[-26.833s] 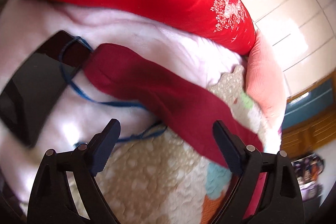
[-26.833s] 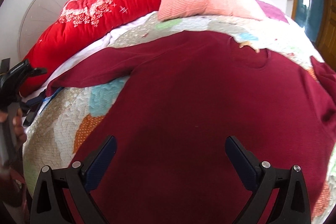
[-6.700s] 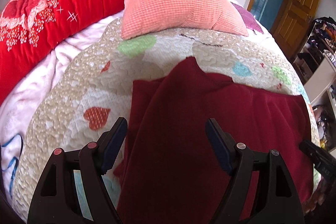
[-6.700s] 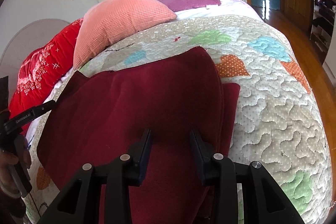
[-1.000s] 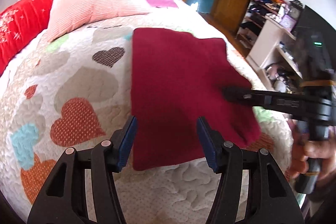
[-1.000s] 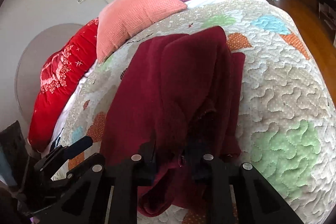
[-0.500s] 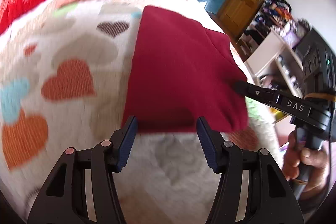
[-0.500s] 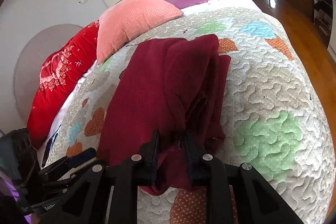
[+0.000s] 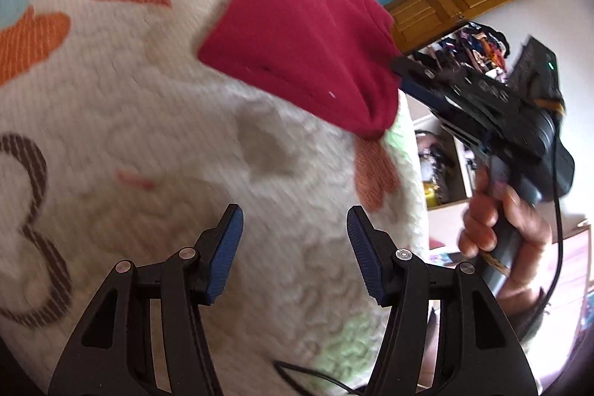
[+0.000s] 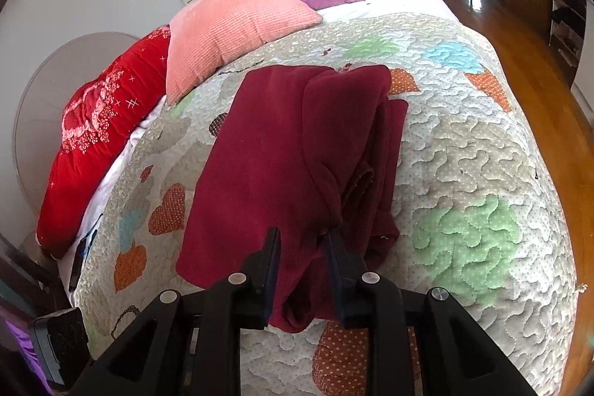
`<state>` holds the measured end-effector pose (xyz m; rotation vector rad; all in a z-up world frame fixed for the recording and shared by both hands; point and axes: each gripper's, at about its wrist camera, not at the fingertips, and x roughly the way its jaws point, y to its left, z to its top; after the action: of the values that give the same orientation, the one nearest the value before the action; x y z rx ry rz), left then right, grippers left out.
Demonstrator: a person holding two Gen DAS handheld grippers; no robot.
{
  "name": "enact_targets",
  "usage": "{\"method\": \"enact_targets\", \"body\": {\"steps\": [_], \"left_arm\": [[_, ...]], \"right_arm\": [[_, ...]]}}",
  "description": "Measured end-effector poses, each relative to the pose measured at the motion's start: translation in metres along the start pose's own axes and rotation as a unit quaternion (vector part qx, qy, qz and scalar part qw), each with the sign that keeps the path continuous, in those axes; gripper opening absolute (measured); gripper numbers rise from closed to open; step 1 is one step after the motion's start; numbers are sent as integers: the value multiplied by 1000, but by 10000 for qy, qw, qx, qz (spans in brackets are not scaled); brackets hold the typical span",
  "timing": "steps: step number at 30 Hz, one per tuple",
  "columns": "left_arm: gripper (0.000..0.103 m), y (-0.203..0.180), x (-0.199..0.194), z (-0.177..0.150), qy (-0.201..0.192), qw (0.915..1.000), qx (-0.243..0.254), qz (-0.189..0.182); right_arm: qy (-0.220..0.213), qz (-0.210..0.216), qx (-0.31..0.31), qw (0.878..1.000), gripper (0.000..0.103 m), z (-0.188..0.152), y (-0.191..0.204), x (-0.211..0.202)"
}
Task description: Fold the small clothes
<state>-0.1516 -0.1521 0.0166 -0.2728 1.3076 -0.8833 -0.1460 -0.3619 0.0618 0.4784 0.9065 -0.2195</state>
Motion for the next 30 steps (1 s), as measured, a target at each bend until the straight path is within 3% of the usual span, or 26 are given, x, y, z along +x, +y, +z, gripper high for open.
{"method": "enact_targets", "body": {"steps": [5,14,19,30], "left_arm": [[58,-7,-3,-10,-117,9994,247,195],[58,10,-18,-4,-367,9986,42,373],[58,8,-19,-7,-533,9966,199,592],[58,11,-14,-2,-385,9985,53,392]], "right_arm": [[-2,-65,-80,9999,24,1,12,-1],[27,102,-37,9999,27,-4,18,1],[34,163,47,9999,28,-6,16,-1],[116,161,61,9998,29,-8,15,1]]}}
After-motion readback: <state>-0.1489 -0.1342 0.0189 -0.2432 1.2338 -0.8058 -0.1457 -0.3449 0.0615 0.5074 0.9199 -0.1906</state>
